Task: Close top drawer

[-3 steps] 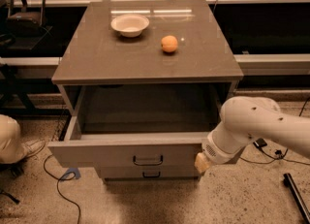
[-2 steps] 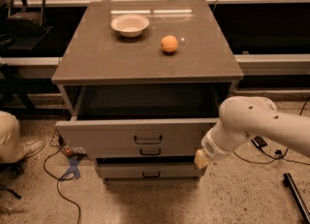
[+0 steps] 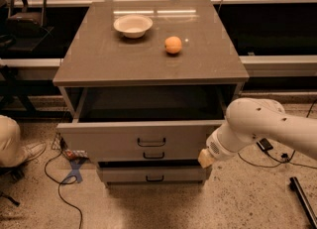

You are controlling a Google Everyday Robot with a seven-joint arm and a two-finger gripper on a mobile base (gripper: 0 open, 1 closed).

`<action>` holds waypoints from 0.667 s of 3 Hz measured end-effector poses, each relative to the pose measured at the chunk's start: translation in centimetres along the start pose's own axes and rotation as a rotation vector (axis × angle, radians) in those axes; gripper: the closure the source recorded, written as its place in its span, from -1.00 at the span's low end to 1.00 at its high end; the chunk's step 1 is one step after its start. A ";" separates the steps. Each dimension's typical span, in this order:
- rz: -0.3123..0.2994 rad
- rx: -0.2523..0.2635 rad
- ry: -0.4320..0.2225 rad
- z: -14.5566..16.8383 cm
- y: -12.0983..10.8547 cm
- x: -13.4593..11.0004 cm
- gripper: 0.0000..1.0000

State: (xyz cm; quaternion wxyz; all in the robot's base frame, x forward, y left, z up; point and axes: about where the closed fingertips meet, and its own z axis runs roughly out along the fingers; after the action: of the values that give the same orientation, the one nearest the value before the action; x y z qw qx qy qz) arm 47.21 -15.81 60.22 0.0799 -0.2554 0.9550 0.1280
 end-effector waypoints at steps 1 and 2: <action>-0.022 0.006 -0.088 -0.1 -1.4 -3.8 1.00; -0.048 0.013 -0.149 -0.1 -2.1 -7.4 1.00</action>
Offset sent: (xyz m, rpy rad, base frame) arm 0.1354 0.0366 0.0272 0.0975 -0.2547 0.0306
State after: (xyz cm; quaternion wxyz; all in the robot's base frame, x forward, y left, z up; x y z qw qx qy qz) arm 54.63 -14.11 61.47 0.1556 -0.2676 0.9408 0.1384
